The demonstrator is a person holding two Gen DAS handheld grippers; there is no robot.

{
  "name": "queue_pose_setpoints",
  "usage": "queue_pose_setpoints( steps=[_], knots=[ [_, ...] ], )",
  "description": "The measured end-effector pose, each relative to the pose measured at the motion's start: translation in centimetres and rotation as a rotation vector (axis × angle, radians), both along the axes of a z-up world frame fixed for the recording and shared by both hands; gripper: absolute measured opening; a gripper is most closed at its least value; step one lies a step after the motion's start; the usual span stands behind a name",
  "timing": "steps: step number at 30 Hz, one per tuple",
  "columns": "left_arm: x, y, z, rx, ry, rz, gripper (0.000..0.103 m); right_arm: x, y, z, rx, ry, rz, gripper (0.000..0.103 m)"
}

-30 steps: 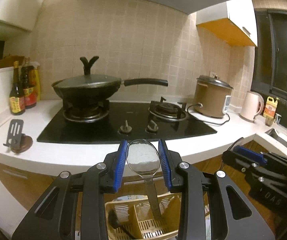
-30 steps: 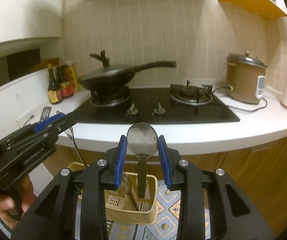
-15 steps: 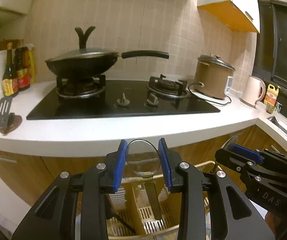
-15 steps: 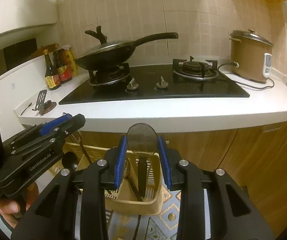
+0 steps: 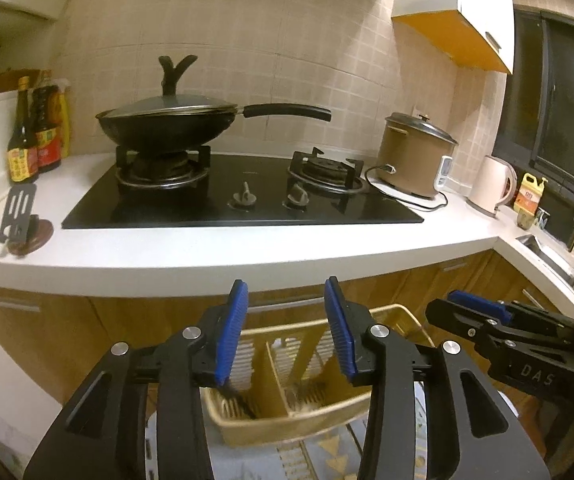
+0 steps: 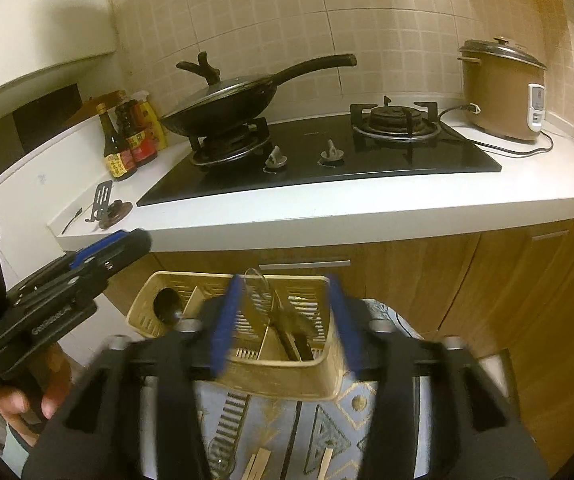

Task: Organize utensils
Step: 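Lift both spoons over the beige caddy and open both tools to release them, then move both open tools back down over the remaining utensils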

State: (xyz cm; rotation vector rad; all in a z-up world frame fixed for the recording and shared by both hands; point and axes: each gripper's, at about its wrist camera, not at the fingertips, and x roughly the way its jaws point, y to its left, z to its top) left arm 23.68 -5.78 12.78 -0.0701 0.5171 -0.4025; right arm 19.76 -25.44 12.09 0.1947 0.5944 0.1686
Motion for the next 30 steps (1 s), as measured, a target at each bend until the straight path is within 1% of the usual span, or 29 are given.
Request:
queue_pose_setpoints(
  steps=[6,8,13,17,21,23,24,26,27,30],
  knots=[
    [-3.1,1.1,0.9,0.015,-0.008,-0.002,0.04,-2.9,0.2,1.4,-0.014,-0.021,0.006,0.052],
    [-4.4,1.7,1.3,0.023,0.003,0.005,0.041,-4.3,0.4,2.0,-0.019,-0.028,0.008,0.052],
    [-7.1,3.2,1.8,0.03,0.051,0.013,0.041,-7.1,1.0,3.2,-0.03,-0.025,0.019,0.052],
    [-8.8,4.2,1.5,0.041,0.123,0.012,0.043,-8.8,1.9,3.1,-0.037,0.023,0.051,0.052],
    [-9.7,5.0,-0.5,0.031,0.223,-0.014,0.044,-9.4,3.1,1.5,-0.069,0.09,0.072,0.052],
    [-10.0,5.2,-1.9,0.025,0.264,-0.022,0.048,-9.6,3.5,0.3,-0.083,0.118,0.081,0.052],
    [-10.3,5.4,-3.0,0.022,0.296,-0.028,0.048,-9.6,3.7,-0.5,-0.078,0.139,0.088,0.052],
    [-10.7,5.6,-4.8,0.029,0.334,-0.024,0.048,-9.5,3.7,-2.1,-0.051,0.186,0.105,0.052],
    [-11.0,5.7,-6.3,0.036,0.367,-0.019,0.048,-9.5,3.6,-2.8,-0.042,0.203,0.106,0.052],
    [-11.4,5.7,-9.5,0.04,0.438,-0.011,0.048,-9.4,3.3,-5.3,-0.014,0.264,0.099,0.052]
  ],
)
